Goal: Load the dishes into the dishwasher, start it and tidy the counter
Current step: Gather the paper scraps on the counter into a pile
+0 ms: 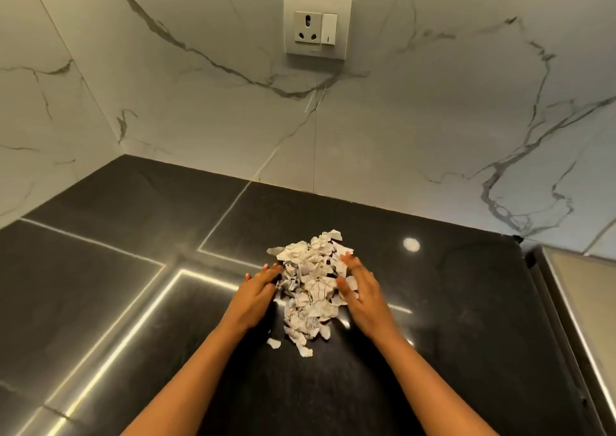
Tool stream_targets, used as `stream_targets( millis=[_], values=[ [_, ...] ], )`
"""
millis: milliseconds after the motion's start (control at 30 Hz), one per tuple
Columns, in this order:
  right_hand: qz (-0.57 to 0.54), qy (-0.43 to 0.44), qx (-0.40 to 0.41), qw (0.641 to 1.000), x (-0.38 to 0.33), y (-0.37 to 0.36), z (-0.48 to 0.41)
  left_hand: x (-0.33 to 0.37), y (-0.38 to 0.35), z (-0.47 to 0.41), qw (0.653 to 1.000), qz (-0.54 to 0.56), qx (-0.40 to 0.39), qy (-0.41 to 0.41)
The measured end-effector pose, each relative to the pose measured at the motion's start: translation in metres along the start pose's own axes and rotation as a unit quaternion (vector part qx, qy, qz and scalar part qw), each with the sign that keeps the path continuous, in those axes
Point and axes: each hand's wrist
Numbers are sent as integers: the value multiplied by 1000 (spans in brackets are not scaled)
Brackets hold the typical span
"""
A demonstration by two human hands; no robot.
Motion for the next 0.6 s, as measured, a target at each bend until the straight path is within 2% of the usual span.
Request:
stream_targets(
  millis=[67,100,133,200,300,367,500,600],
  values=[
    [-53,-74,32,995,3,8,-27,3,8,0,973,181,133,48],
    [-63,-105,31,992,5,12,-43,7,10,-5,959,220,166,69],
    [-64,-126,19,990,6,15,-59,13,12,-15,957,222,167,84],
    [-43,-132,-24,990,6,16,-92,22,16,-43,975,175,107,89],
    [24,-93,-137,986,2,6,-121,27,13,-81,996,68,-3,54],
    [41,-72,-176,981,-1,0,-122,26,12,-85,999,6,-30,22],
    [-12,-24,-185,982,-6,-4,-82,16,10,-56,996,10,-68,-50],
    [-89,-33,-145,985,-7,0,-38,8,8,-18,994,86,-62,-35]
  ],
)
Point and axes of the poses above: each hand's wrist, its own z-axis away from the middle knuckle, its own y-axis out of the back of the hand, x = y × z, and after that the axes turned 2 degrees about -x, right-handed
